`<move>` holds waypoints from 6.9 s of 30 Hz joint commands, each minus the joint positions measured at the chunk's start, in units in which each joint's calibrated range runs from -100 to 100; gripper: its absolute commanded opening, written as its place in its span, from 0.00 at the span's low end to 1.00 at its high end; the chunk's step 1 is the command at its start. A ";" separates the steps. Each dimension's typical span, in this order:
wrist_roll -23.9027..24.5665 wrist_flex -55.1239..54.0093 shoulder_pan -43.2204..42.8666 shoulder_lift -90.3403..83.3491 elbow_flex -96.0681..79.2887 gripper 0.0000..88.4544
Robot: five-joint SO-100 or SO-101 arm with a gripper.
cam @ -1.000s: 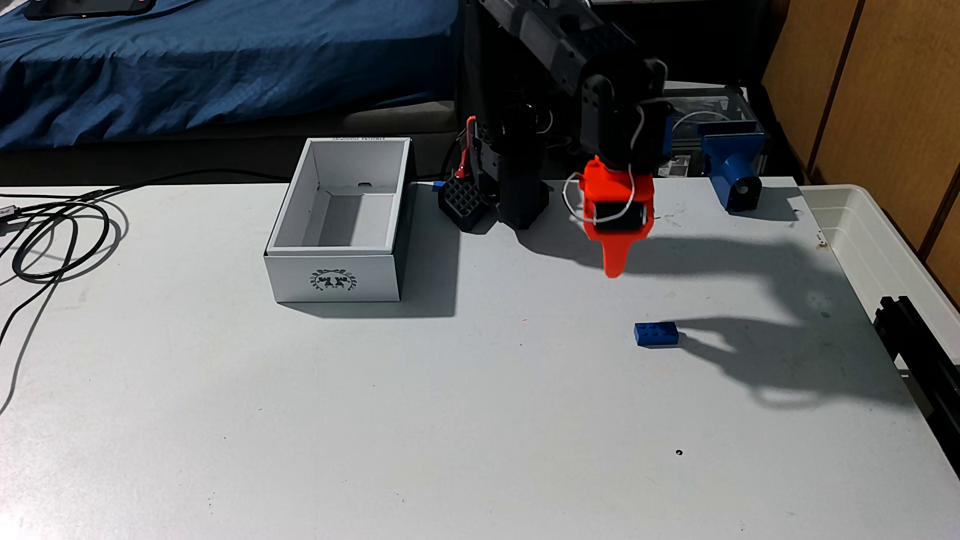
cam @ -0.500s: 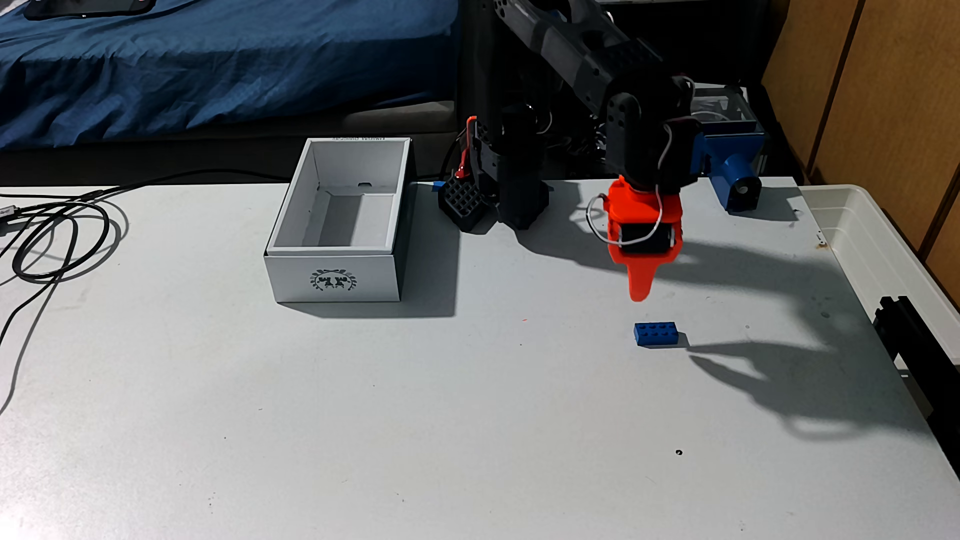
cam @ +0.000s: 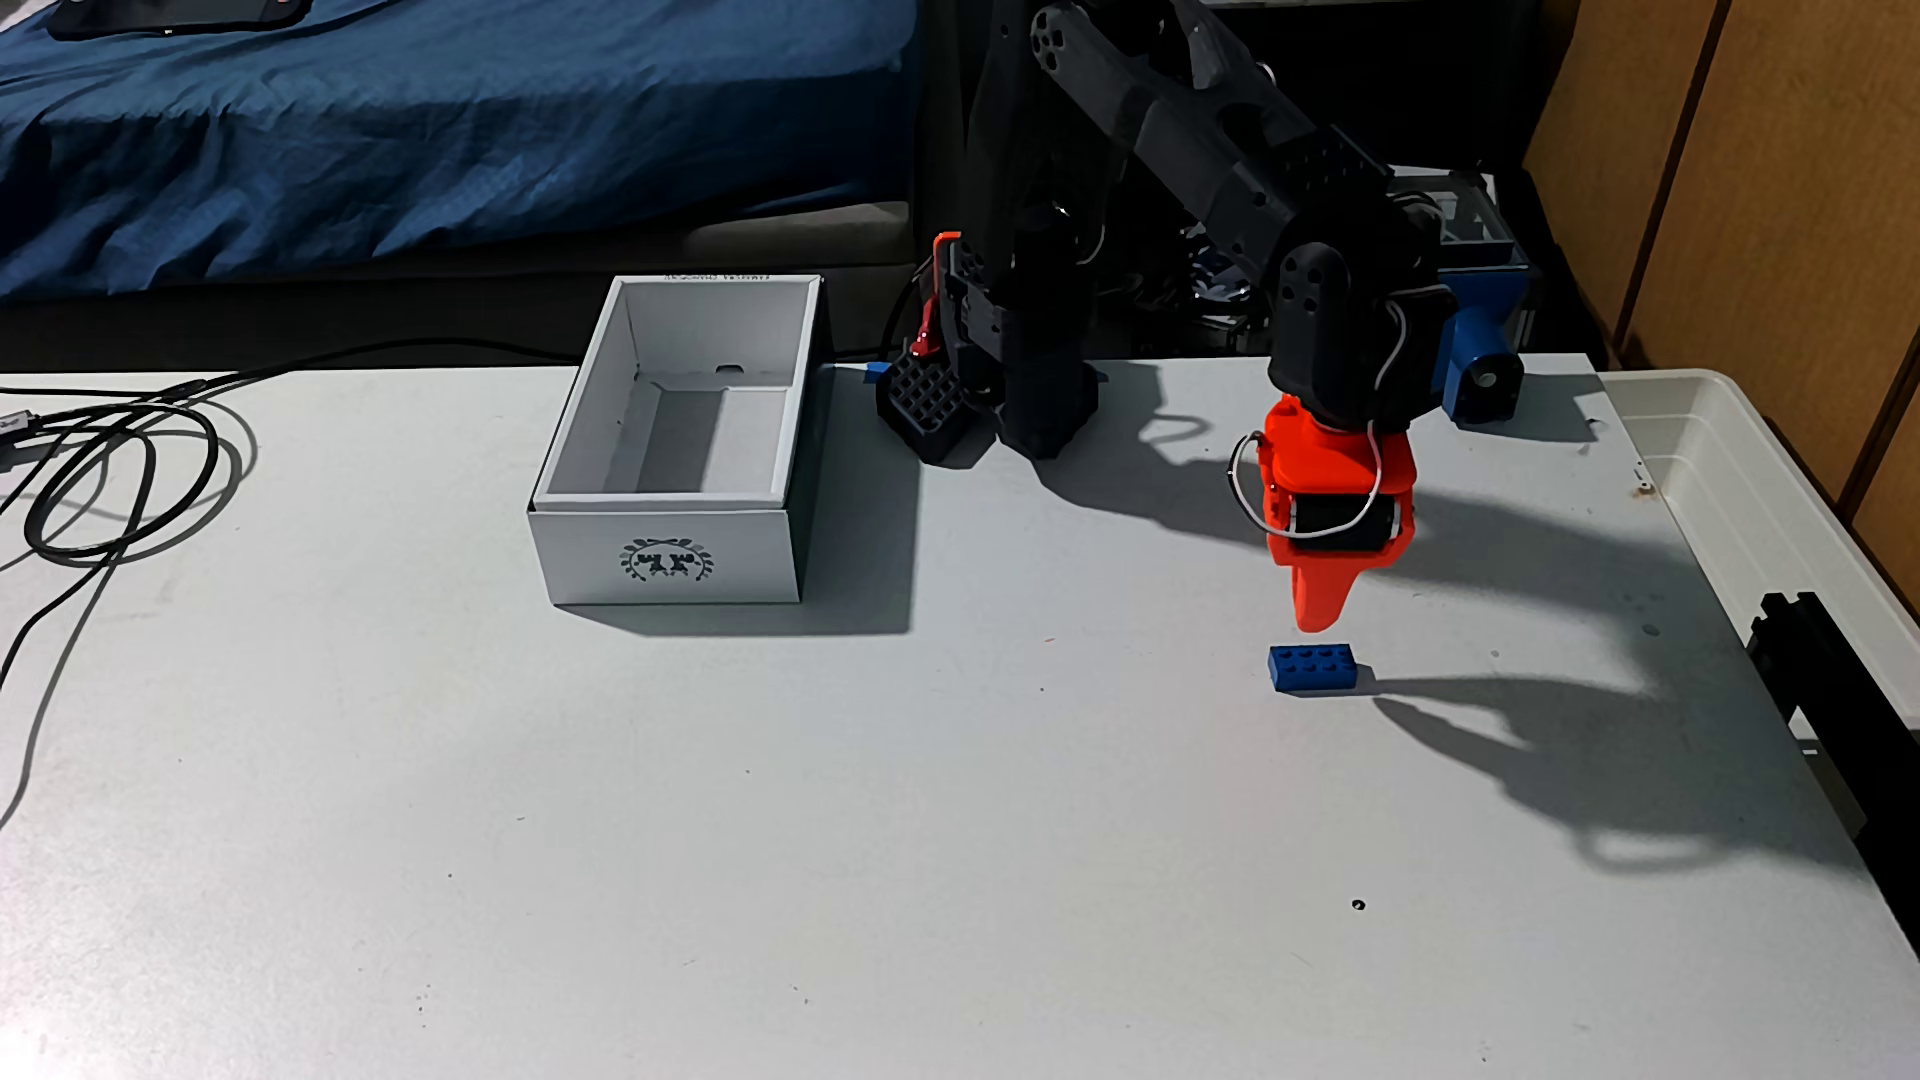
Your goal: Grab the blue brick and place in box
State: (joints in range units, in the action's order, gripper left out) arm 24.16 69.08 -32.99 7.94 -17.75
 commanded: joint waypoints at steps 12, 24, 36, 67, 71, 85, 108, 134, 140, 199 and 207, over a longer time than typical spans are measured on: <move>-0.24 0.33 -0.59 -1.13 -2.39 0.13; -0.35 0.16 -2.00 -1.05 -4.17 0.19; -0.35 -3.21 -3.04 -0.12 -3.99 0.18; -0.87 -4.33 -2.38 5.63 -1.95 0.18; -0.87 -4.33 -2.38 5.72 -1.95 0.11; -0.87 0.67 -1.93 4.45 1.42 0.01; -4.35 23.42 18.43 -15.93 5.24 0.01; -12.71 22.82 45.62 -32.17 -11.80 0.01; -19.61 21.35 52.01 -32.42 -11.71 0.01; -40.39 16.53 93.32 -32.59 -19.70 0.01; -40.39 16.70 93.32 -32.51 -20.14 0.17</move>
State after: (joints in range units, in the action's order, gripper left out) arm -16.58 85.42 60.52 -22.97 -38.13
